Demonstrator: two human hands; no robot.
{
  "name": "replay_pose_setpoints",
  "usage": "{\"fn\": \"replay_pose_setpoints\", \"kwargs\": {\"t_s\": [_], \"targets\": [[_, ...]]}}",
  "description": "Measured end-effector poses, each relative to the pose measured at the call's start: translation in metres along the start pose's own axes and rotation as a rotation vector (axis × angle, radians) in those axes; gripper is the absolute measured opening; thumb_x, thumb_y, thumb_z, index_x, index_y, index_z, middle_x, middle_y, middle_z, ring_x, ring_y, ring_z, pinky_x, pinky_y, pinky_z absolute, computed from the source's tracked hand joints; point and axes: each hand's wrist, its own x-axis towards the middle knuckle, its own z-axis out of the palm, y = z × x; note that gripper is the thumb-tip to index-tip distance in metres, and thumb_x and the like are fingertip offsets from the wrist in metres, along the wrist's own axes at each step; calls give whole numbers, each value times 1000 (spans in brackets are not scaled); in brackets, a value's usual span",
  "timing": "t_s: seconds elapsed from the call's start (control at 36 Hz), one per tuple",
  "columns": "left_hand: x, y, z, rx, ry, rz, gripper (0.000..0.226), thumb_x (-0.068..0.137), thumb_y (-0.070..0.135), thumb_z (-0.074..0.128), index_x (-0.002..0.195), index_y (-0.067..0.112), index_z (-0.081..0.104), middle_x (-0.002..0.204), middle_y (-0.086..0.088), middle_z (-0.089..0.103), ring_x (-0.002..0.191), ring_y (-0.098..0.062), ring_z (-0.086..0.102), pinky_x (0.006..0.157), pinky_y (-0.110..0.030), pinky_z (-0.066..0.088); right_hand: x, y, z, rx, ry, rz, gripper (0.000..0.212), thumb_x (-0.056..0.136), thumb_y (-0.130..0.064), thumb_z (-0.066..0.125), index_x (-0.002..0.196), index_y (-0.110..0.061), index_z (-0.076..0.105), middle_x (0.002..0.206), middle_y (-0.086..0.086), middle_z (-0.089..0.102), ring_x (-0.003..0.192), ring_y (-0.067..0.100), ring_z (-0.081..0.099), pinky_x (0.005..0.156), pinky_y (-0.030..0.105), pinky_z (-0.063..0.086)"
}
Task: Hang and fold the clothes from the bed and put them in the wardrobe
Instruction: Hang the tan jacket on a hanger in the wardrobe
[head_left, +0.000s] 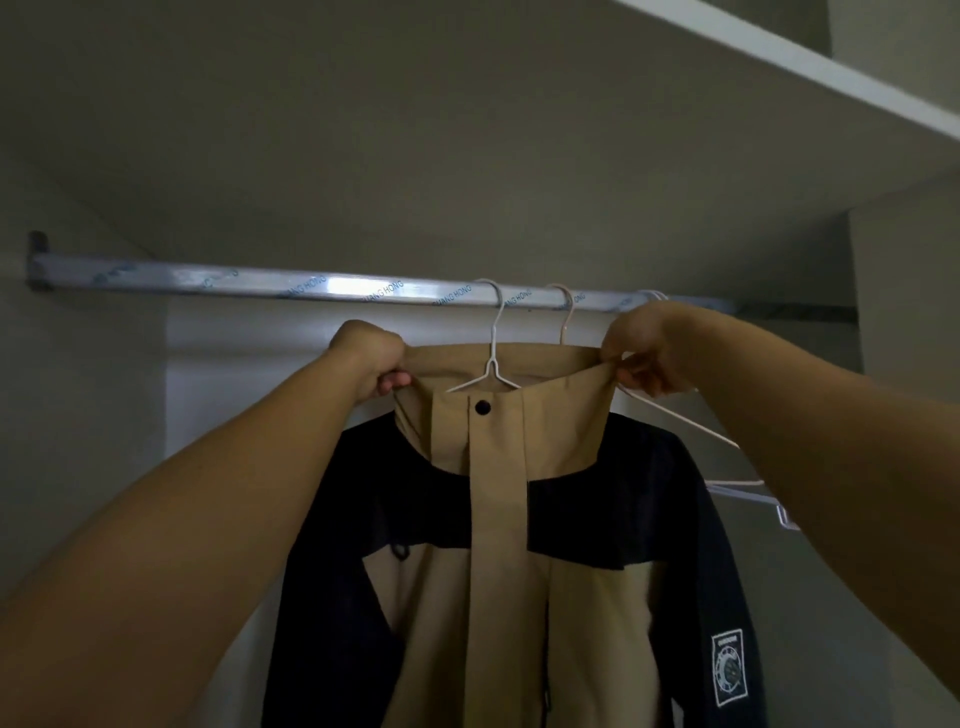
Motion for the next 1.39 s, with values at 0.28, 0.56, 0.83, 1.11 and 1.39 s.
{"fn": "replay_pose_setpoints", "kwargs": {"t_s": [0.28,0.56,0.83,1.11,1.39], "targets": [[5,-5,-1,-135,11,3,21,84,-9,49,93,-3,67,59,-13,58,31,-12,51,35,-17,39,7,-13,13,113,207,-134,9,93,3,53,92,-5,49,84,12,53,58,18,49,29,15,33],[4,-93,-5,-48,50,217,42,86,48,49,78,18,77,91,-3,76,83,-20,66,77,-33,50,-9,55,47,-187,485,-550,40,97,-44,39,83,-15,63,86,10,68,84,35,64,69,36,47],[9,-160,-4,465,348,413,66,105,53,14,66,14,51,66,0,49,66,-24,46,68,-32,36,-13,146,69,-840,840,-840,37,109,-35,31,92,-11,54,82,11,59,71,37,58,51,36,42],[21,-155,-39,849,484,714,63,104,46,24,64,7,54,55,-10,53,52,-32,53,50,-32,38,-5,129,34,-907,804,-946,68,101,-55,12,83,-12,62,64,18,62,59,44,61,54,38,36],[35,-167,-46,703,403,730,68,106,49,32,50,12,36,45,-2,39,42,-22,35,55,-34,32,5,130,39,-694,587,-922,69,91,-68,7,78,-22,57,63,1,53,66,31,56,63,35,37]]}}
